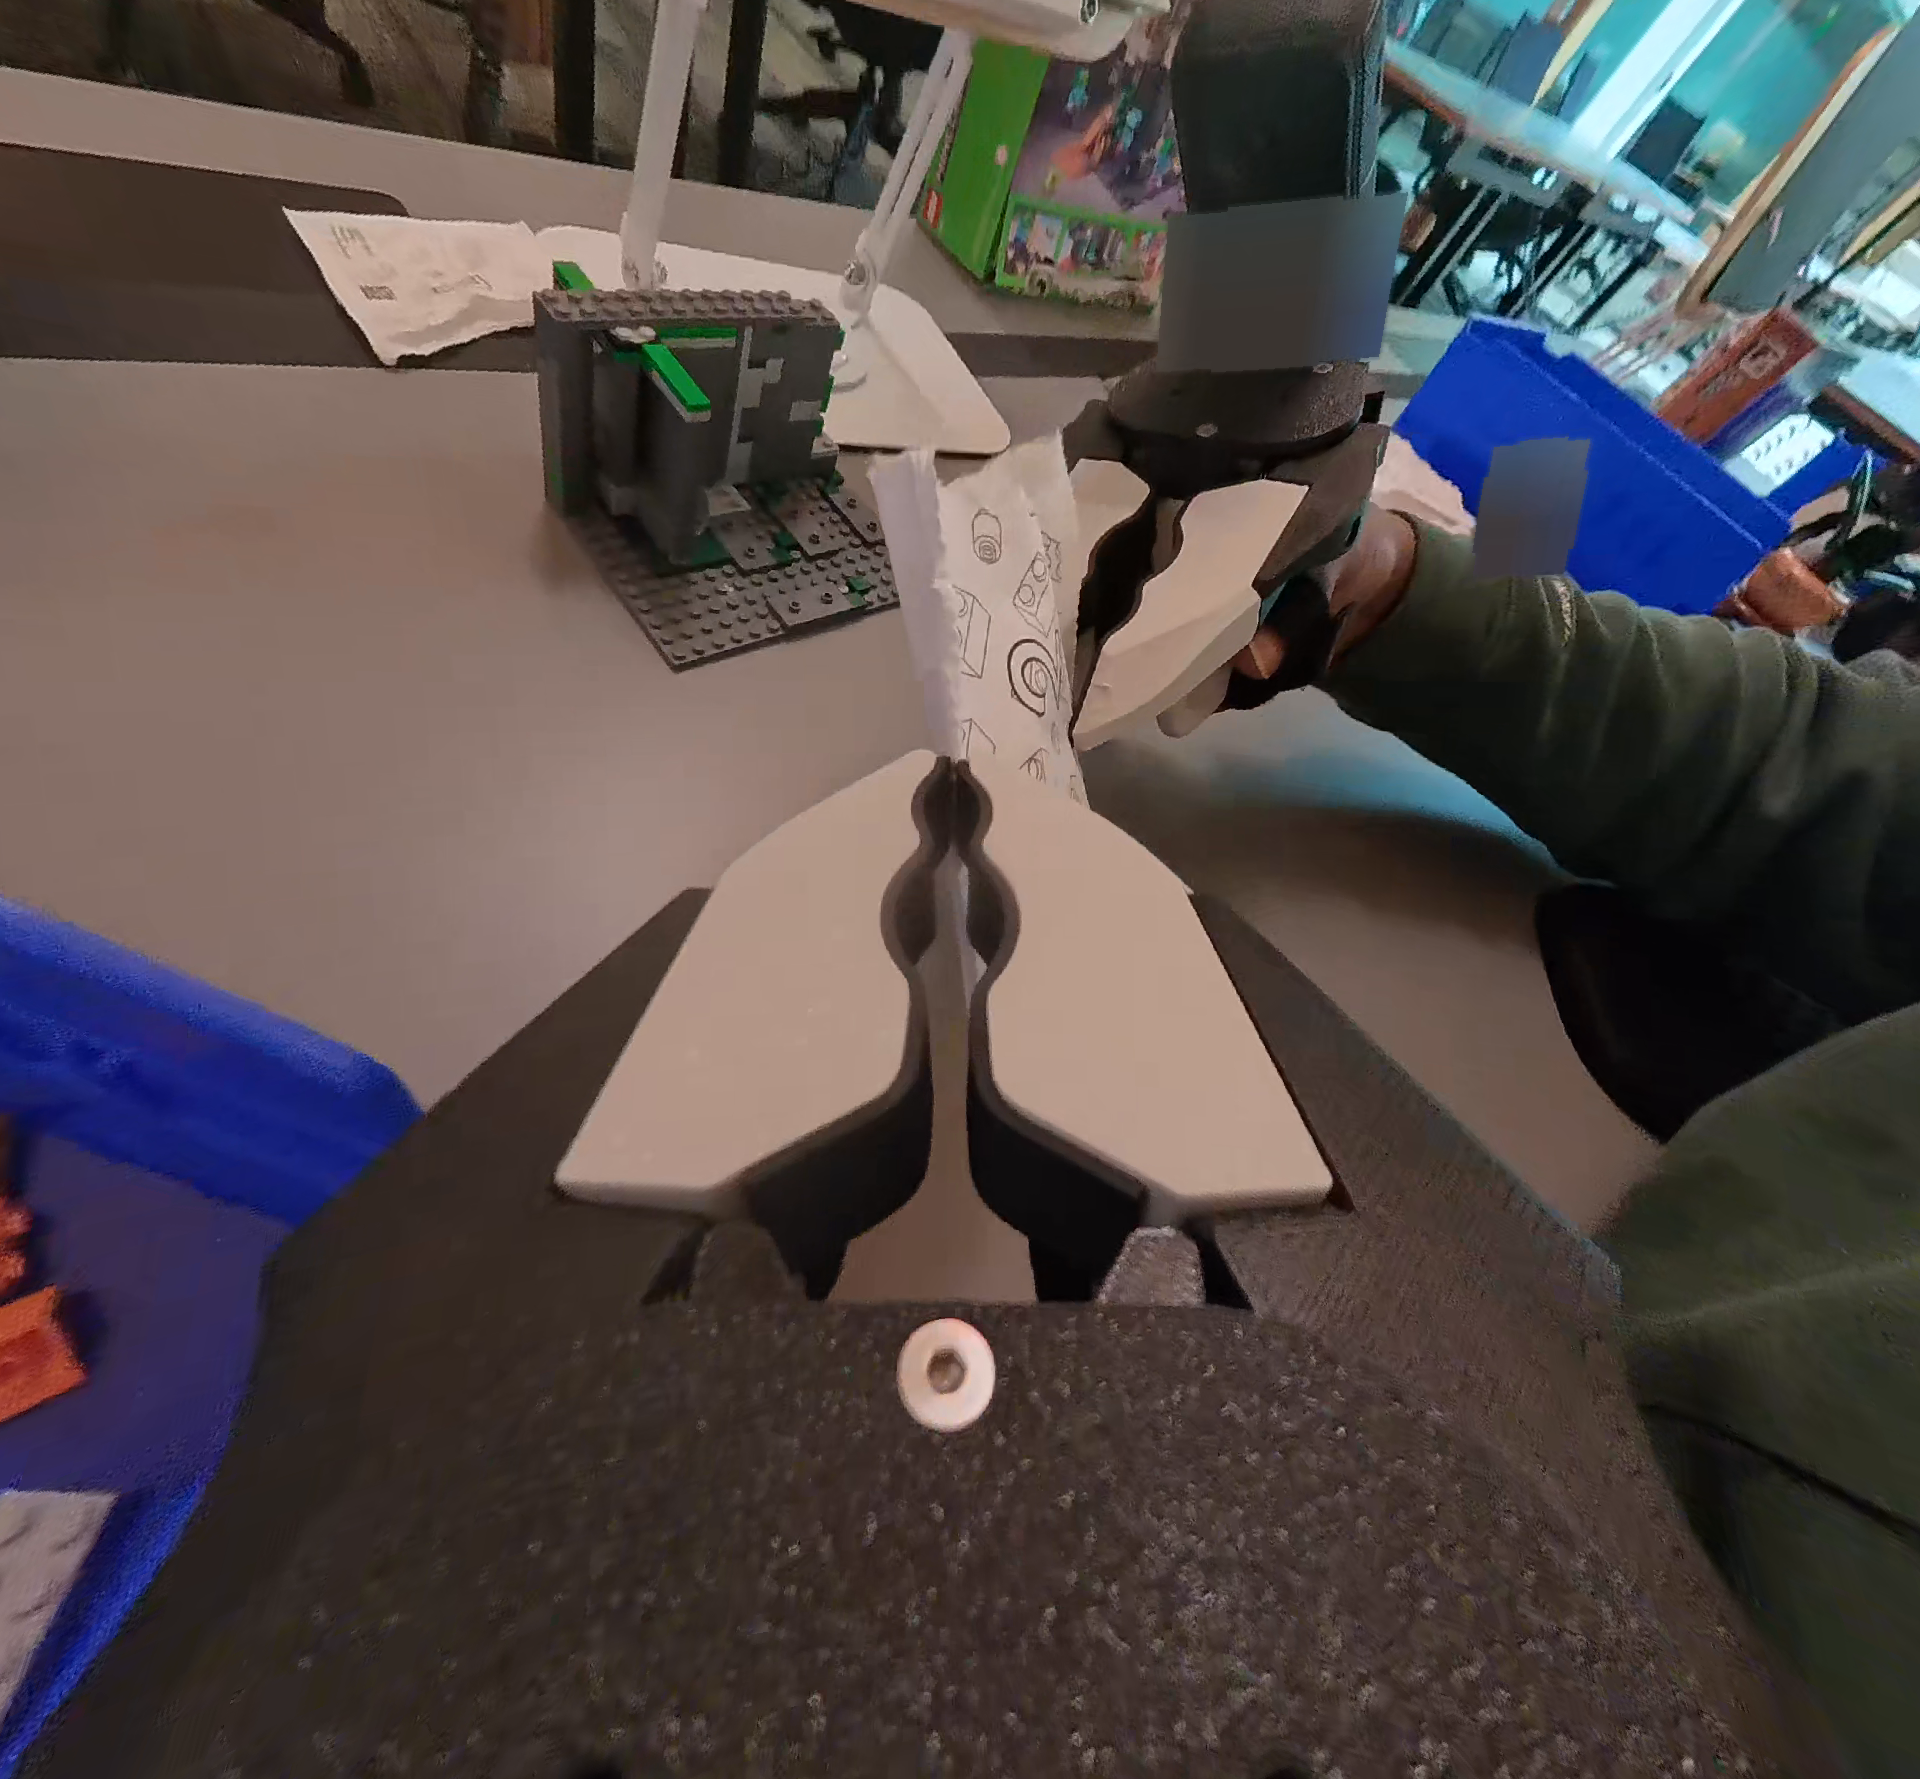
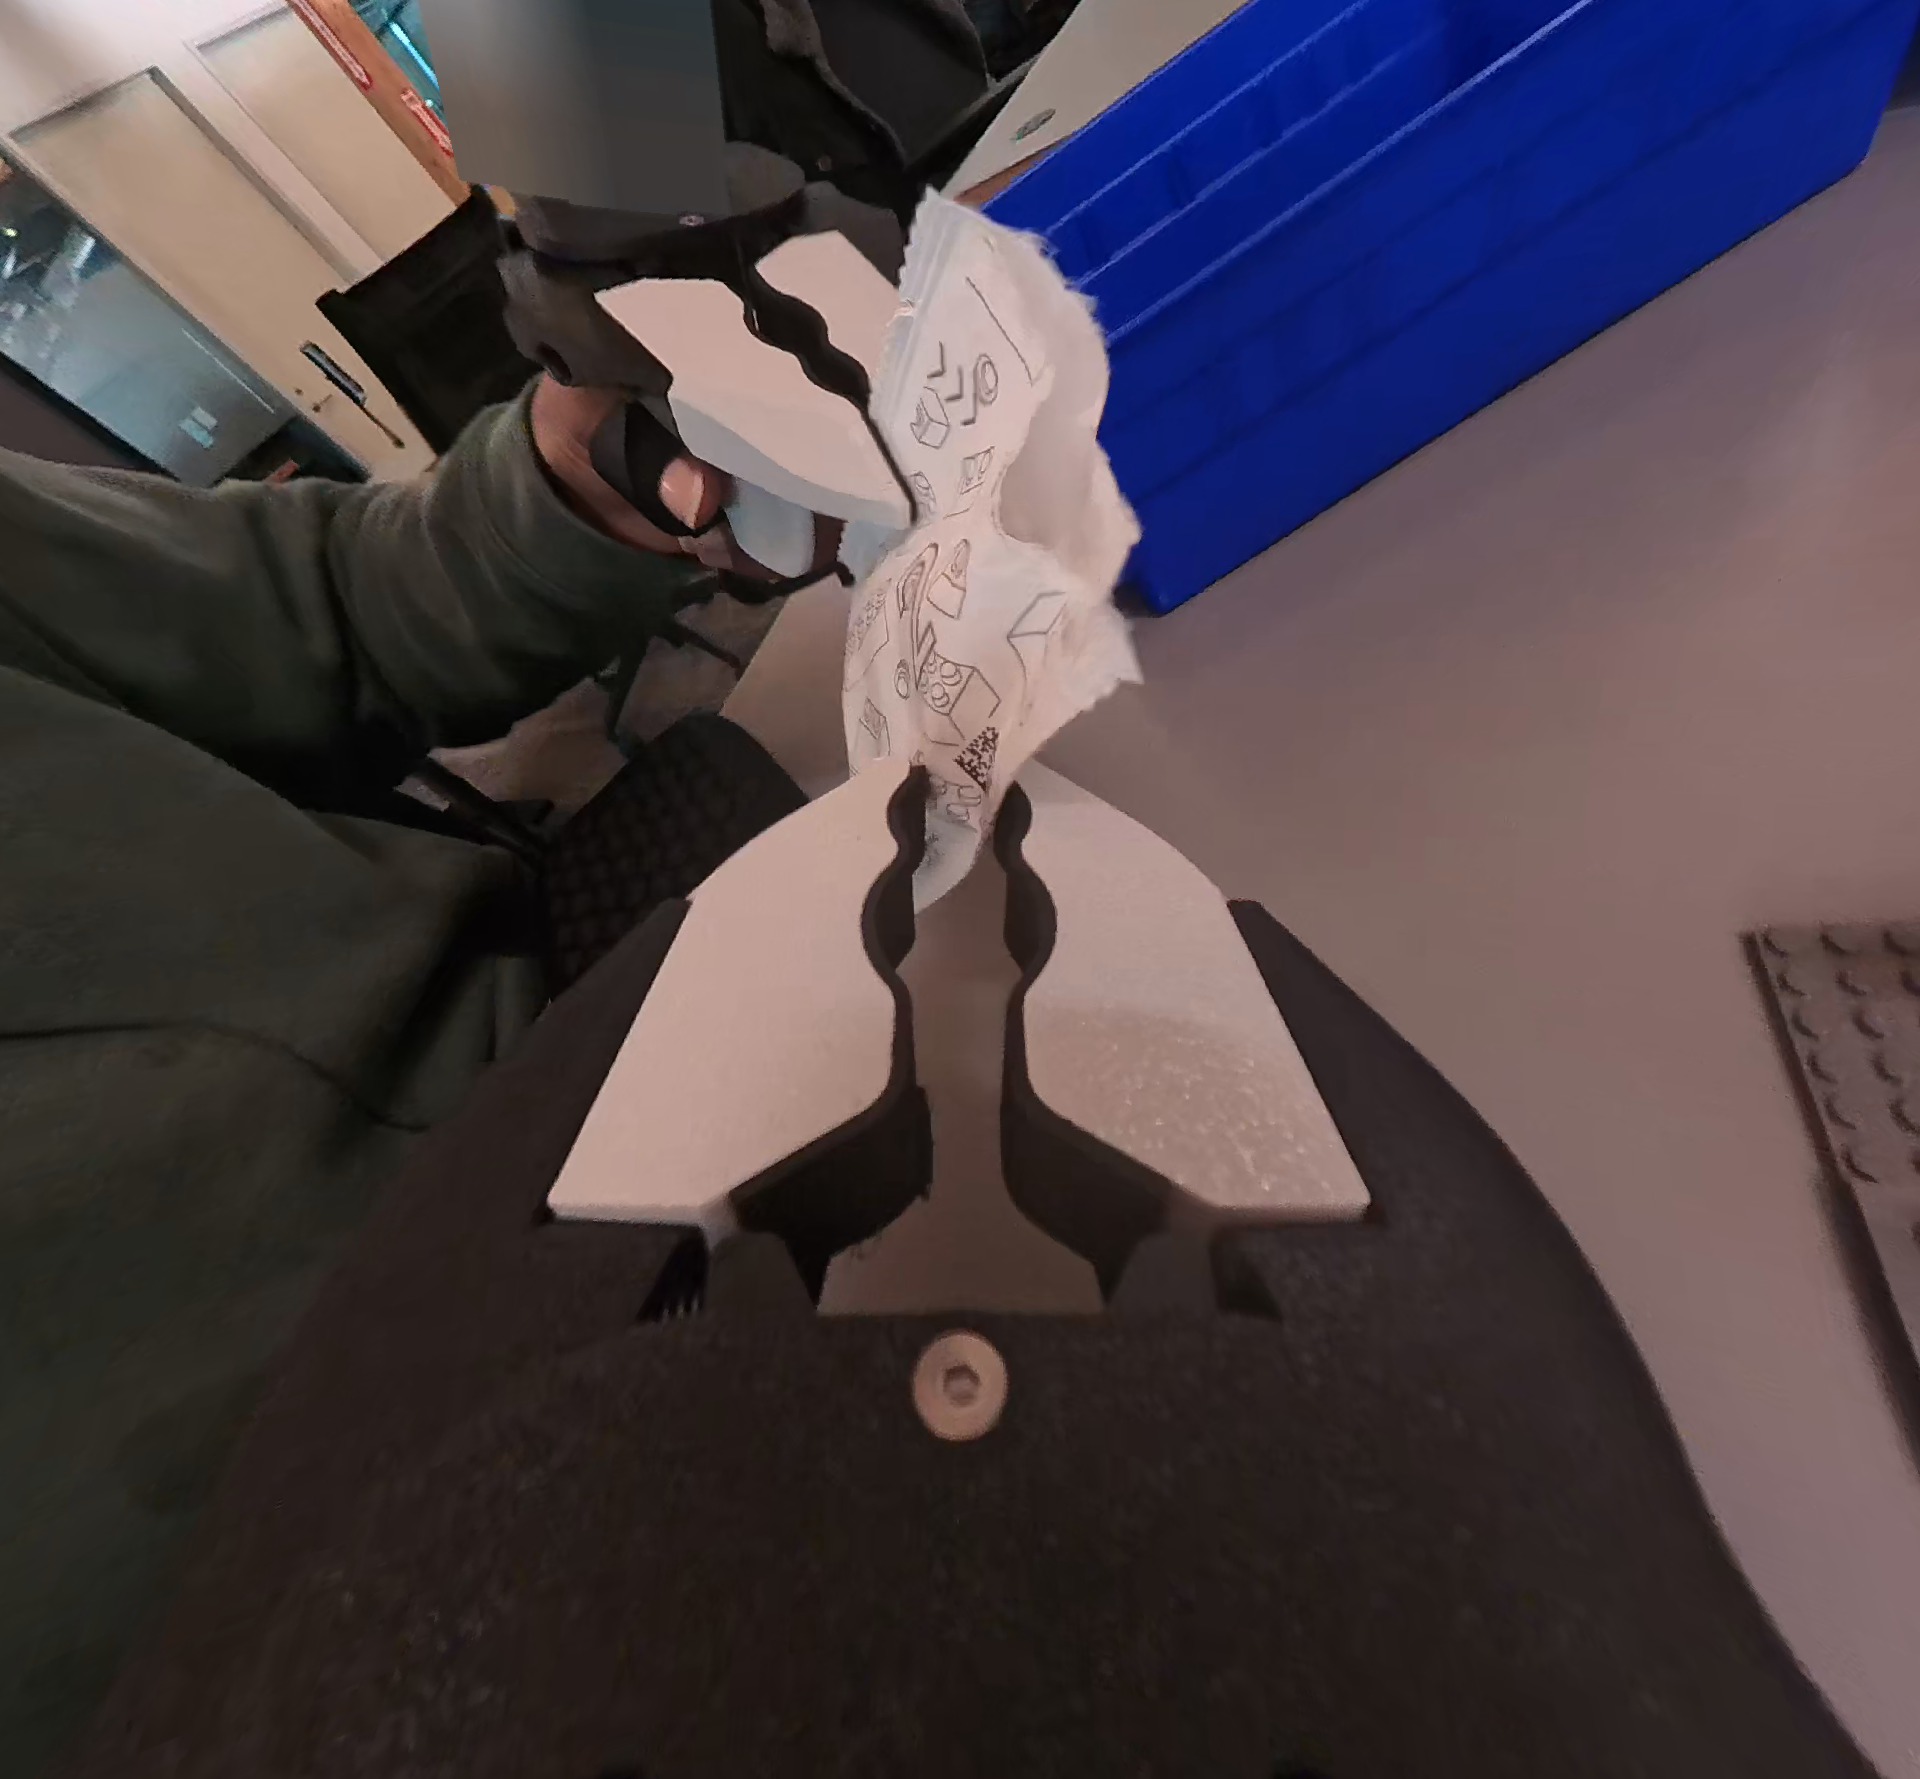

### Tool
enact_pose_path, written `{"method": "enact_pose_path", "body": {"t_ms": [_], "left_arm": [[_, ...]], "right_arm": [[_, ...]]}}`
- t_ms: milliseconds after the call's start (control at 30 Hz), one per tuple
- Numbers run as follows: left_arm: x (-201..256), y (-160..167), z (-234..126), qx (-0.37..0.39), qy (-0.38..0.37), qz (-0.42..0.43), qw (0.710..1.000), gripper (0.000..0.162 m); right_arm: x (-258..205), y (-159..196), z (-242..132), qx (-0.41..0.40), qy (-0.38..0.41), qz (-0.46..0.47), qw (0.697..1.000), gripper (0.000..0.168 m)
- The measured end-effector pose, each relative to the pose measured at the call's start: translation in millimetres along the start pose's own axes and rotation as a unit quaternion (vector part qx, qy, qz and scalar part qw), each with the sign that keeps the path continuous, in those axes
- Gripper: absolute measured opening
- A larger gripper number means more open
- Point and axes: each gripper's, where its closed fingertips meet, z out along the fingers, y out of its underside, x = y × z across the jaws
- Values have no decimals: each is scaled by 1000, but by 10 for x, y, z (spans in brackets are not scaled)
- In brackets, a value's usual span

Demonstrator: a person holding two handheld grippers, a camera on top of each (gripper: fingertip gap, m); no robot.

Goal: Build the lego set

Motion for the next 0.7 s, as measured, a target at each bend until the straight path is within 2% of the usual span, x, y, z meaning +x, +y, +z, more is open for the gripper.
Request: {"method": "enact_pose_path", "body": {"t_ms": [267,500,700], "left_arm": [[-384,-224,-158,-119,10,0,993,0],[-906,-286,-185,-220,-2,-3,976,0],[-1224,-300,-148,-313,-4,38,949,0]], "right_arm": [[218,-86,-5,0,72,0,997,16],[334,69,29,-37,118,-14,992,18],[352,239,36,-57,125,-8,991,18]]}}
